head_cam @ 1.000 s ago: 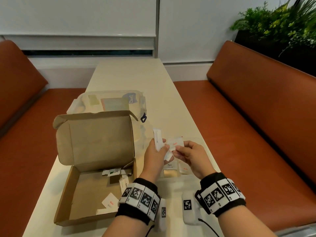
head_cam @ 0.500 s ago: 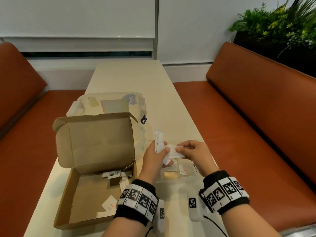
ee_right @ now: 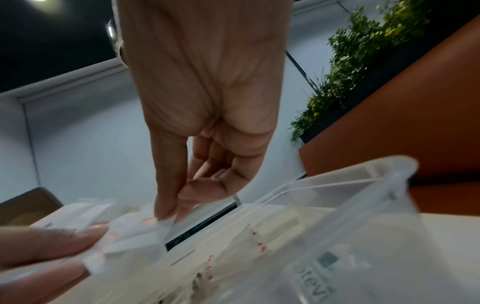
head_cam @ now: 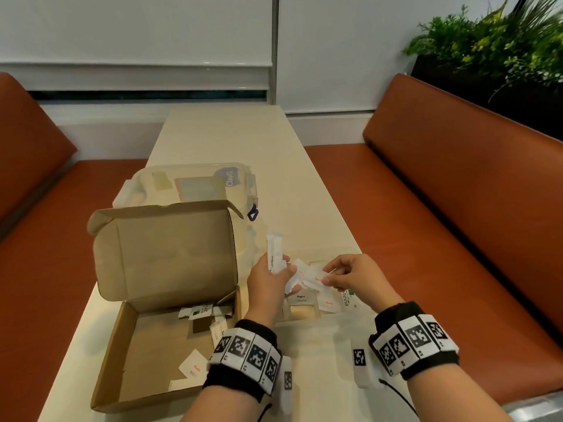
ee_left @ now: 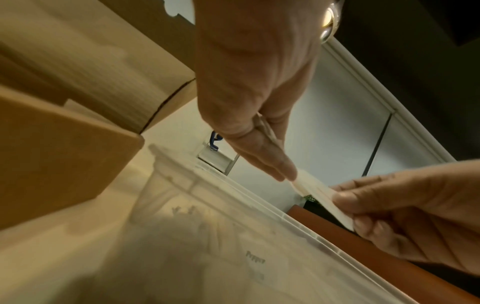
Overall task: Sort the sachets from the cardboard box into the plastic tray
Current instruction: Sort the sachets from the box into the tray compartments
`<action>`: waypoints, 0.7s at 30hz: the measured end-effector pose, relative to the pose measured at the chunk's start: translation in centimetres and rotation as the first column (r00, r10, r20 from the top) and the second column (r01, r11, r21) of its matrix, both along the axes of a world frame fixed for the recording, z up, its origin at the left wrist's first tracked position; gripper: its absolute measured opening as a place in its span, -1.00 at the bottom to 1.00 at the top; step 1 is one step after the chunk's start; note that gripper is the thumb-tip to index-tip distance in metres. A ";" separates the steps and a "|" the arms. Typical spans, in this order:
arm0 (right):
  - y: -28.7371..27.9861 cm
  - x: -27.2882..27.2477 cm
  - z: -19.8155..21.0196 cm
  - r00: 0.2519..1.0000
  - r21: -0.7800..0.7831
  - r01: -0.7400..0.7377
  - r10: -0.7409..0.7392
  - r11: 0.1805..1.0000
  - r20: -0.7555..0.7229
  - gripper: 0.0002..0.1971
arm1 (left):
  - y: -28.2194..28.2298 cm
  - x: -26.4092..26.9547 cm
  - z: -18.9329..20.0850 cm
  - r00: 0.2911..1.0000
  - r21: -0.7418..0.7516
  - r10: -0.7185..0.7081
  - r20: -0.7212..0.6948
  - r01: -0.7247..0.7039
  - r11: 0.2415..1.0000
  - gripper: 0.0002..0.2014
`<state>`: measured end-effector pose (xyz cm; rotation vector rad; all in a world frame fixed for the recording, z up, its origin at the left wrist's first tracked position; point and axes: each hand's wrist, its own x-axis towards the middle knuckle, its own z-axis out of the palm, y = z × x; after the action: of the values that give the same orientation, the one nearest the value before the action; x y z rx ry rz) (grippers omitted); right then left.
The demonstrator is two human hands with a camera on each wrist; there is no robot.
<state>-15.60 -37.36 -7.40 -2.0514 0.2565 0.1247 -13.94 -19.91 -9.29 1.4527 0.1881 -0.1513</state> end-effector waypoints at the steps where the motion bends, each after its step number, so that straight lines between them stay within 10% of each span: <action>1: -0.4 0.0 -0.2 1.000 -0.046 0.018 -0.018 0.999 -0.002 -0.87 | 0.1 0.1 -0.1 1.000 0.004 0.021 0.002 -0.021 1.000 -0.86; 6: -1.6 -0.2 -1.6 0.998 -0.375 -0.014 -0.011 0.927 -0.064 -0.93 | 0.2 0.5 0.0 0.996 -0.001 0.080 0.036 -0.080 0.997 -0.87; 21: 0.5 -0.3 -4.6 0.982 -0.708 -0.182 0.164 0.683 -0.093 -0.71 | 0.1 0.6 -0.2 0.998 0.011 0.048 0.043 -0.048 0.999 -0.84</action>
<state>-15.86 -36.83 -11.97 -2.8681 0.1249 0.1850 -13.33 -19.78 -9.49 1.4605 0.1892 -0.0800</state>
